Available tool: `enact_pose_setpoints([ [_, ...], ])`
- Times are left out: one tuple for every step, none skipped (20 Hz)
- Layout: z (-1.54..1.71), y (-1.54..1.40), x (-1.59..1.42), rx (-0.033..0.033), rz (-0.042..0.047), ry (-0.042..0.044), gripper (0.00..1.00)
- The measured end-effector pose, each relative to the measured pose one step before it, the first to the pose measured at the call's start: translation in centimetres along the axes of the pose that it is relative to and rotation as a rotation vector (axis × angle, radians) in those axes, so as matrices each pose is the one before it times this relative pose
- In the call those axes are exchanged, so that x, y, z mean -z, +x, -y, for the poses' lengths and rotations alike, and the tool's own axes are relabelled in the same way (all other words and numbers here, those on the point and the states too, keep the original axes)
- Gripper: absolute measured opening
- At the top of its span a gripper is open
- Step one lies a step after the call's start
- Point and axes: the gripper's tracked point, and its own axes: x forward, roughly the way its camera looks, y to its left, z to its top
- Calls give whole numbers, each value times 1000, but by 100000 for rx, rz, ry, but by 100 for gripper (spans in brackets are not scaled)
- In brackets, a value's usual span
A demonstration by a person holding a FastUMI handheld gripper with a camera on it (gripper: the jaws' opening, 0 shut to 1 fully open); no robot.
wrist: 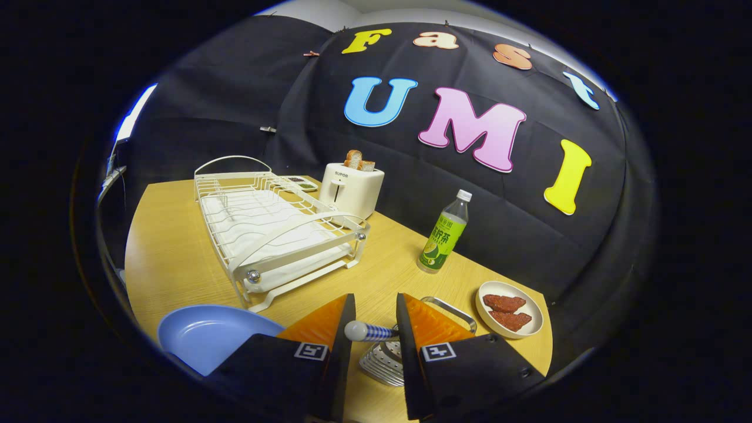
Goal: Take the plate from the dish rack, then take the spoon from the basket and place it into the plate.
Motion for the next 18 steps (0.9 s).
enact_pose_setpoints([
  [79,355,-39,653,34,572,42],
  [86,-63,-61,131,-534,563,40],
  [31,32,56,-20,-980,197,39],
  [609,-79,-332,2239,-20,-1376,39],
  [926,-123,-514,3360,491,-1321,35],
  [535,-96,-400,2595,995,-56,33],
  [839,104,-330,2647,329,160,26],
  [1060,-233,-204,2823,-63,-110,23],
  [548,-178,-24,200,-513,2458,18],
  [202,216,197,-232,-1890,2667,15],
  [565,153,-101,800,-406,1046,16],
  [511,98,-14,-304,-1377,2227,14],
  [486,-203,-128,416,-880,2272,14],
  [553,-154,-63,344,-795,2514,13],
  [553,-429,-1018,393,851,2923,13],
  [567,-277,-1002,680,2352,1915,13],
  [469,-283,-1499,332,2805,557,13],
  [307,-512,-1353,-173,1685,594,13],
])
